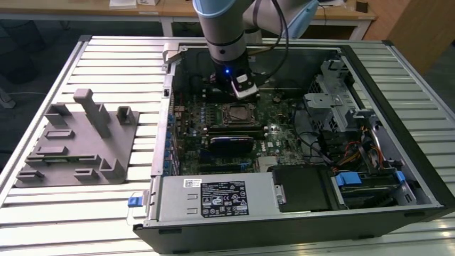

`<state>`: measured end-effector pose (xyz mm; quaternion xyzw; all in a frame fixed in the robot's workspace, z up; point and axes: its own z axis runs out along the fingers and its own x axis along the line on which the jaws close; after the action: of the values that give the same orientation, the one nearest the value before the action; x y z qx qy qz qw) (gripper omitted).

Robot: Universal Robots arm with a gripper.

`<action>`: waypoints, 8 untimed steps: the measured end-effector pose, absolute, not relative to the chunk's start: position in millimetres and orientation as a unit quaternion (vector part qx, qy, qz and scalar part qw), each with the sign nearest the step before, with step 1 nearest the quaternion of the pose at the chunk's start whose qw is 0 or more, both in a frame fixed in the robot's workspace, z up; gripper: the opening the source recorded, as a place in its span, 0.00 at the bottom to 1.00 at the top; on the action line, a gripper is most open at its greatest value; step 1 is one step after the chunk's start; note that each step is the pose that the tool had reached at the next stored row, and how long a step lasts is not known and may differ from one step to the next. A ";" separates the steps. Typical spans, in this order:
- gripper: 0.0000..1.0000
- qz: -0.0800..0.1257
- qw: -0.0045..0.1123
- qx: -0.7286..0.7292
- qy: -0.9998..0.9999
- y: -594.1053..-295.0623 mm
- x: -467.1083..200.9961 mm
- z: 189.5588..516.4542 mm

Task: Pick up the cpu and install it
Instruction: 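Install the first cpu locking lever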

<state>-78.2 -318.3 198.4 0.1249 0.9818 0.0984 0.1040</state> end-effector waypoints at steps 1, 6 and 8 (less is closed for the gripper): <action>0.11 0.098 0.104 0.126 0.982 -317.8 -77.8 198.4; 0.11 0.098 0.104 0.130 0.981 -316.5 -77.0 198.3; 0.11 0.098 0.104 0.130 0.981 -316.4 -77.0 198.2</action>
<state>-77.0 -316.4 198.2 0.1298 0.9812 0.0979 0.1045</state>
